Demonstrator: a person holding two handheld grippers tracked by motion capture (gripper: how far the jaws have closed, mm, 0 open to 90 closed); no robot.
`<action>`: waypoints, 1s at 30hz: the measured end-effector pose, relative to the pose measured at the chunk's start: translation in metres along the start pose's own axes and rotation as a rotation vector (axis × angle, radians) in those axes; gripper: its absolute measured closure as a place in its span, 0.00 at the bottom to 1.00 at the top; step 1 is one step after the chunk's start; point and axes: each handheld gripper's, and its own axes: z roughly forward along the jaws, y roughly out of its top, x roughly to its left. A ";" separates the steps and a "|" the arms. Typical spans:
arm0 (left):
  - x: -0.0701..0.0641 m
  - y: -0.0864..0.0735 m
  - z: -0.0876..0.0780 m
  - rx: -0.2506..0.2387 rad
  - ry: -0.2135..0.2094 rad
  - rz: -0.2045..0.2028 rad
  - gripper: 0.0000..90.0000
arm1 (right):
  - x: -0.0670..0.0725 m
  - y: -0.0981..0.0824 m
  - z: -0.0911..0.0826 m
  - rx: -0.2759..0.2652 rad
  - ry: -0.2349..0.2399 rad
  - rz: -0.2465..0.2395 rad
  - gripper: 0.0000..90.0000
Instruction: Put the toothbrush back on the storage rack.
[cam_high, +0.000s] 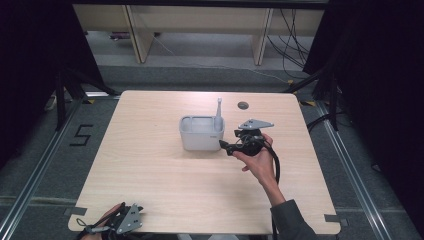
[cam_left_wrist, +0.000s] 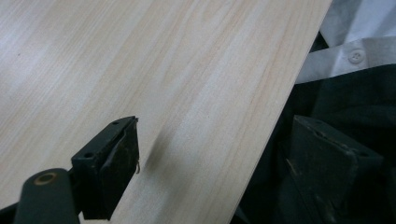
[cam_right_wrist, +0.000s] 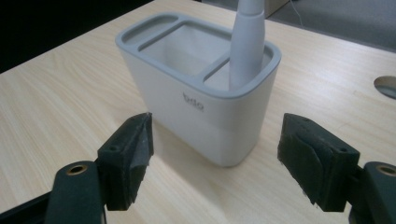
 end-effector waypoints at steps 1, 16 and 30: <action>0.000 0.000 0.000 0.000 0.001 0.000 0.18 | 0.001 -0.002 0.000 0.007 -0.007 0.005 0.30; 0.000 0.000 0.000 0.000 0.005 -0.002 0.18 | 0.013 -0.026 -0.004 0.042 -0.006 0.009 0.30; 0.000 0.001 0.000 -0.002 0.005 -0.001 0.18 | 0.019 -0.048 -0.014 0.083 0.013 -0.017 0.30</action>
